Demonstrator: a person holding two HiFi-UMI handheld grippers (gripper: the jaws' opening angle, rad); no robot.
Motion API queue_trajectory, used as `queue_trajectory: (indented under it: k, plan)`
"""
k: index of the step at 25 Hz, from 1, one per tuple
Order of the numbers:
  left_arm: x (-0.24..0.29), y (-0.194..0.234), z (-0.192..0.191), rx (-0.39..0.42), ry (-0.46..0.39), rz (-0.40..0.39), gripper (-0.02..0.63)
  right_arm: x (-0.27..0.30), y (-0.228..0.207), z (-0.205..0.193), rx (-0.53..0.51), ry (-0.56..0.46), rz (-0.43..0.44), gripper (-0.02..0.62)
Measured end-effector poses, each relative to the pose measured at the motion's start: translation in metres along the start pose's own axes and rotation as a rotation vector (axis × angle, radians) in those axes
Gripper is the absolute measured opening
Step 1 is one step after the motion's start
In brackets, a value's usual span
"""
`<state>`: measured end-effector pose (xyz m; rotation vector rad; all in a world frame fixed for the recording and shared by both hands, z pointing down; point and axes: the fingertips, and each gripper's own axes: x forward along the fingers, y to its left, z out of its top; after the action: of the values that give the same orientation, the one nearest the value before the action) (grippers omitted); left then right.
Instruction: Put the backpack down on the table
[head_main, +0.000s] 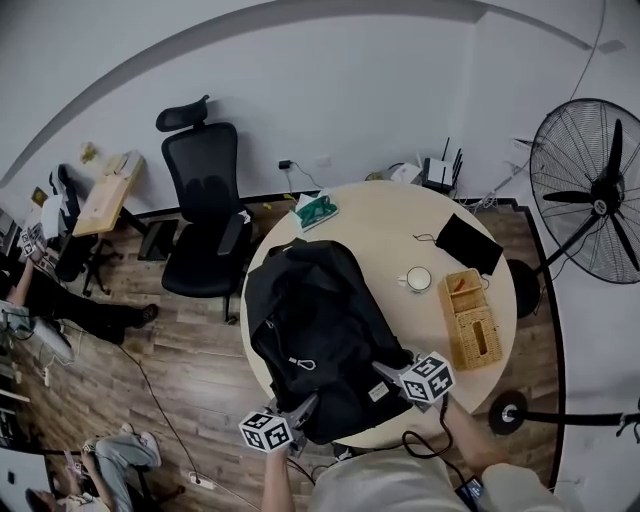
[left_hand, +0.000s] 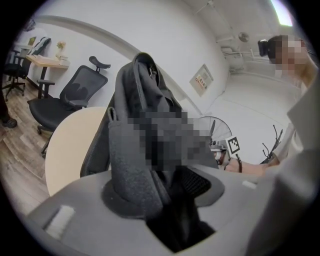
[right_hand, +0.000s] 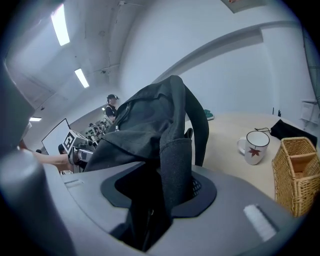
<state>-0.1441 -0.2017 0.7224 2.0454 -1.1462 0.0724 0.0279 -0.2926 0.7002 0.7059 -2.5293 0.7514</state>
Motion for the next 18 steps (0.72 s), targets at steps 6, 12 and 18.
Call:
queue_trajectory:
  k: [6, 12, 18]
  plan:
    - [0.012, 0.012, -0.009, -0.031, 0.033, 0.023, 0.270, 0.013, -0.014, -0.013, 0.036, 0.038, 0.001, 0.159]
    - [0.020, 0.025, -0.006, -0.048, 0.049, 0.031, 0.272, 0.022, -0.023, -0.011, 0.042, 0.044, -0.001, 0.160]
    - [0.021, 0.036, -0.009, -0.059, 0.049, 0.045, 0.275, 0.028, -0.024, -0.011, 0.037, 0.045, -0.001, 0.161]
